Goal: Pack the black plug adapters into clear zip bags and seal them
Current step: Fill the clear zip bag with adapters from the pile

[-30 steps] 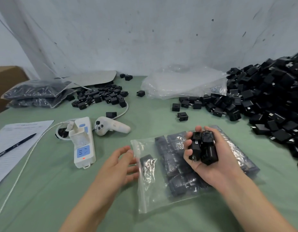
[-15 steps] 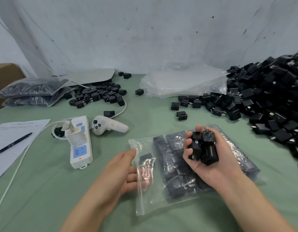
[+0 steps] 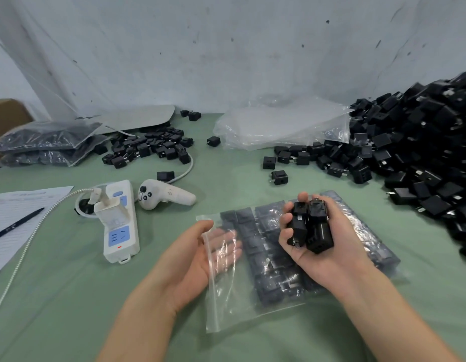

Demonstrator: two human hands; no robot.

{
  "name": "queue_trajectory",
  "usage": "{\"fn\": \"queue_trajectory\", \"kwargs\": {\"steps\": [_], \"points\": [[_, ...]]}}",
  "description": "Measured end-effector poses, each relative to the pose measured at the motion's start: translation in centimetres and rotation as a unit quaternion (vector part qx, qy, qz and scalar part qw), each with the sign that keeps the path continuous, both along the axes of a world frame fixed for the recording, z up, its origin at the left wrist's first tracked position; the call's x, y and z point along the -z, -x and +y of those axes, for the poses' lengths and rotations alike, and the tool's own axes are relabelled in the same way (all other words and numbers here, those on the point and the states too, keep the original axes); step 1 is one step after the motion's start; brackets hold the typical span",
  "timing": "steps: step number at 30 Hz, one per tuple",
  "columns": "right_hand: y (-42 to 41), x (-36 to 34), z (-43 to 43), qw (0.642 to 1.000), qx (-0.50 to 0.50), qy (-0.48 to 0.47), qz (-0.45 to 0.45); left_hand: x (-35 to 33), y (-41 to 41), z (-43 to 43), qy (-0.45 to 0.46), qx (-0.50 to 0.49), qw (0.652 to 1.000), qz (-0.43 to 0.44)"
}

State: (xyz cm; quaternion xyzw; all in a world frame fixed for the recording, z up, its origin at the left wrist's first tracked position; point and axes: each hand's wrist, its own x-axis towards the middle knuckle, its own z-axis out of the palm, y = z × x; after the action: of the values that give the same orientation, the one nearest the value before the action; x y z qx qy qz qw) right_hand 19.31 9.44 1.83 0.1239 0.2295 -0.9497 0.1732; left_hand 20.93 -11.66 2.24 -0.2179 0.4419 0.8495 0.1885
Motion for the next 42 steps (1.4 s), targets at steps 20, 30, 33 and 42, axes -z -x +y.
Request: {"fn": "queue_trajectory", "kwargs": {"steps": [20,30,33,42], "points": [[-0.6,-0.5,-2.1,0.999,0.014,0.030,-0.004,-0.3,-3.8,6.2,0.546,0.053,0.732,0.404],[-0.8,-1.1,-2.0,0.998,0.038,0.047,-0.019,-0.9,-4.0,5.5,0.407,-0.021,0.851,0.330],[-0.8,-1.0,-1.1,0.995,0.060,0.065,-0.045,-1.8,-3.3,1.1,0.446,-0.096,0.847,0.274],[-0.8,-0.6,0.0,0.996,0.062,0.051,-0.045,0.8,-2.9,-3.0,0.453,-0.055,0.883,0.112]]}}
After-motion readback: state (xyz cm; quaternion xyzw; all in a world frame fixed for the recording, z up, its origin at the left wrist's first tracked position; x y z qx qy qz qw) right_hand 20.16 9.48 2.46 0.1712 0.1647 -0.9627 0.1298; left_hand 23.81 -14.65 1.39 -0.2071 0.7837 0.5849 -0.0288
